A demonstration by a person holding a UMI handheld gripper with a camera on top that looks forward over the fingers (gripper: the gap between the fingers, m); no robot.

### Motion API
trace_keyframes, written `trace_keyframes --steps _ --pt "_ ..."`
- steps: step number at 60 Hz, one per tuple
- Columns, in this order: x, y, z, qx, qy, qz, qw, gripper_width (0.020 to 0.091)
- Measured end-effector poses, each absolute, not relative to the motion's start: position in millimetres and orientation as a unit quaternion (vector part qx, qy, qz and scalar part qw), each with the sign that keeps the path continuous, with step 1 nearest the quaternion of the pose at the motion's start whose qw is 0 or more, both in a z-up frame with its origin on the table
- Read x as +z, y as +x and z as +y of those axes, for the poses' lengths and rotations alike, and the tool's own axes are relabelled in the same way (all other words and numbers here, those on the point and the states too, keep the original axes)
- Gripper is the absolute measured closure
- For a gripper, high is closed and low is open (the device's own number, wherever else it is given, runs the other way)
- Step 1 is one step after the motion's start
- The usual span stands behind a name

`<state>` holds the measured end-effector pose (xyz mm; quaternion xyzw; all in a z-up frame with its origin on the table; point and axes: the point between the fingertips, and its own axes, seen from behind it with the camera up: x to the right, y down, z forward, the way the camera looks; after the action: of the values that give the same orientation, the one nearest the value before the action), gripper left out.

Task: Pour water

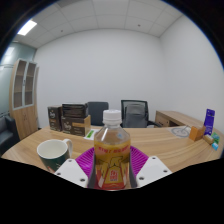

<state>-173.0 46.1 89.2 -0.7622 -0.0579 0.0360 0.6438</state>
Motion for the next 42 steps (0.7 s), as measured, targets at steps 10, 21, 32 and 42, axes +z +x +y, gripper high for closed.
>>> trace_keyframes --steps 10,21,32,42 --pt "89 -171 47 0.041 -0.759 -0.051 0.648 0.0582" --pt "87 -161 33 0.049 -0.783 -0.047 0.618 0.0246" --pt "123 -159 -32 0.068 -0.766 -0.067 0.636 0.0268" --pt "139 -157 -124 0.1 -0.759 -0.082 0.638 0.0273"
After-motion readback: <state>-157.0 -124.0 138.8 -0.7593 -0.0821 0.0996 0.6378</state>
